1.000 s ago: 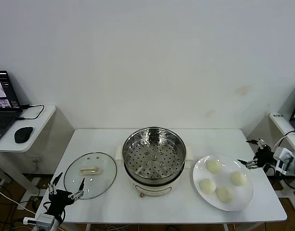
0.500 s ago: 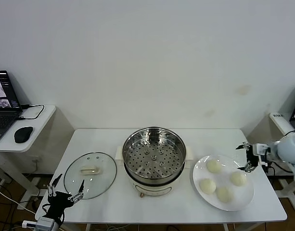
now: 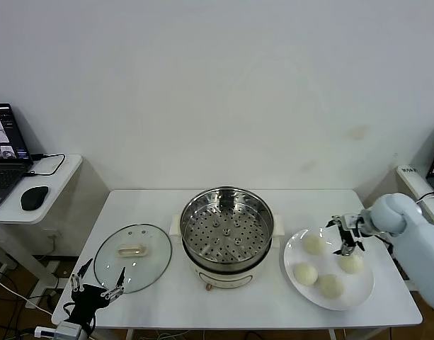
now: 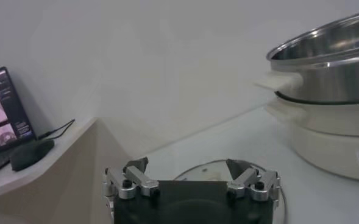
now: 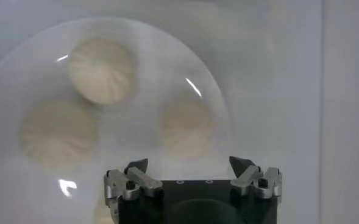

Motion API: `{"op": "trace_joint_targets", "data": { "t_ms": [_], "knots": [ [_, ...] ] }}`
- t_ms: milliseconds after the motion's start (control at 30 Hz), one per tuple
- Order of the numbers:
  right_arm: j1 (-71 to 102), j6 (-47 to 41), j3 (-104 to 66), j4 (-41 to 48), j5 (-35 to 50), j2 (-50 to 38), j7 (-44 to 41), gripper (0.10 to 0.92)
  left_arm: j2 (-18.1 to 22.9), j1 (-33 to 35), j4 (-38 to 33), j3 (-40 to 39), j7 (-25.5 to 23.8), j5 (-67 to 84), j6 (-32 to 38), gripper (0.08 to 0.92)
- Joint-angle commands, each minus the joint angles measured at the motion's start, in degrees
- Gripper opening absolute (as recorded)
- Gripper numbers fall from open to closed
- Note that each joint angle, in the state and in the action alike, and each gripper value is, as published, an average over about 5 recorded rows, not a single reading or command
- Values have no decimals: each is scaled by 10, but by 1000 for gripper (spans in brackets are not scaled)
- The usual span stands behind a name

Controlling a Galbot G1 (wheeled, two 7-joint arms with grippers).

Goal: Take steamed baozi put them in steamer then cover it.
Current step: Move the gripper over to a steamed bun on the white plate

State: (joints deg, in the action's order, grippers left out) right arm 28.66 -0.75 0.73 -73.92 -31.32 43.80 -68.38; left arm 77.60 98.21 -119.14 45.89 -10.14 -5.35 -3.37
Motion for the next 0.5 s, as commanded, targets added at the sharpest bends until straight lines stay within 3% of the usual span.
{"op": "trace_joint_targets", "data": {
  "t_ms": [33, 500],
  "knots": [
    [-23, 12, 28, 43, -26, 39, 12, 823, -4, 6, 2, -1, 1, -2, 2, 823],
    [-29, 7, 35, 80, -33, 59, 28, 823, -2, 0, 13, -6, 2, -6, 2, 823]
  ]
}}
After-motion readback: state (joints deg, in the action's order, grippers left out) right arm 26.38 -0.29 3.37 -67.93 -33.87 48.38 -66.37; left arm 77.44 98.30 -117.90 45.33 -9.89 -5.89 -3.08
